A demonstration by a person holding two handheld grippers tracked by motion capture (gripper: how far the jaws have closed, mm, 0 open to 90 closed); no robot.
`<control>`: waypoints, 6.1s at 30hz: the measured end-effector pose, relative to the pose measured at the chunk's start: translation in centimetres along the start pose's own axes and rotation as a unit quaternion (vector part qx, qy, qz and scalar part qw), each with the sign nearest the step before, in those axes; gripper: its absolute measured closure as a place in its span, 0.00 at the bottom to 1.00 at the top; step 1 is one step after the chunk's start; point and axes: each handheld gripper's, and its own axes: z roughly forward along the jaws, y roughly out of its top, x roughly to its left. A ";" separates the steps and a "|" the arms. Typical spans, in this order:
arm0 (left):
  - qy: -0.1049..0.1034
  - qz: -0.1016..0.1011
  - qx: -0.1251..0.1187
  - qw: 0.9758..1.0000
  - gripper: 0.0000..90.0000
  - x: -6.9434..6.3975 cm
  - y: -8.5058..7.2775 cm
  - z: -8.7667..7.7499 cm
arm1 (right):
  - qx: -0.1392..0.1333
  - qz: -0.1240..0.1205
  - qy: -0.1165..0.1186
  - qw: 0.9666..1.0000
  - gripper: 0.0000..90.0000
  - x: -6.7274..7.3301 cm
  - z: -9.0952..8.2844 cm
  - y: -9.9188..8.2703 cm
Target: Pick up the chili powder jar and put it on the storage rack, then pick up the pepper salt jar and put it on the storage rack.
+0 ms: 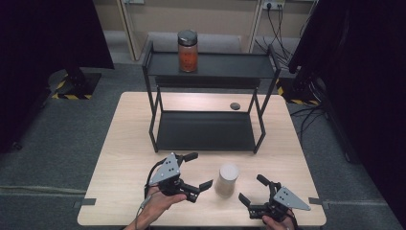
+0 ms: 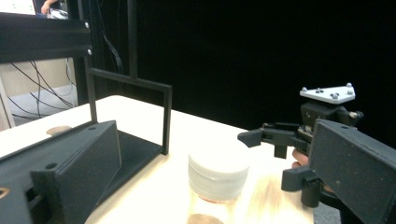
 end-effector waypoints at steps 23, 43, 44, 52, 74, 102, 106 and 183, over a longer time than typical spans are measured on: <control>-0.028 0.029 -0.005 0.999 0.00 -0.8 -3.1 -0.1 | -0.001 0.000 -0.001 1.000 0.01 0.0 0.0 0.0; -0.026 0.043 -0.005 0.999 0.00 -1.2 -6.3 -0.3 | -0.006 0.005 -0.002 1.000 0.01 -0.3 -0.1 -0.2; -0.025 0.043 -0.006 0.999 0.00 -1.2 -6.5 -0.3 | -0.006 0.006 -0.002 1.000 0.01 -0.3 -0.1 -0.2; -0.022 0.041 -0.004 0.999 0.00 -1.3 -7.4 -0.3 | -0.010 0.007 -0.006 1.000 0.01 -0.1 -0.6 -0.2; -0.011 0.030 -0.006 0.999 0.00 -1.3 -8.2 -0.7 | -0.005 -0.004 -0.001 1.000 0.01 0.2 -0.2 -0.1; -0.012 0.022 -0.002 1.000 0.01 -1.2 -8.6 -0.6 | 0.015 -0.059 0.035 0.997 0.07 0.8 4.8 1.9; -0.013 0.019 -0.001 1.000 0.01 -1.1 -8.7 -0.6 | 0.023 -0.064 0.034 0.997 0.12 1.0 5.5 2.1; -0.002 0.014 0.002 1.000 0.01 -1.0 -9.0 -0.7 | 0.030 -0.098 0.038 0.994 0.39 0.9 6.6 15.7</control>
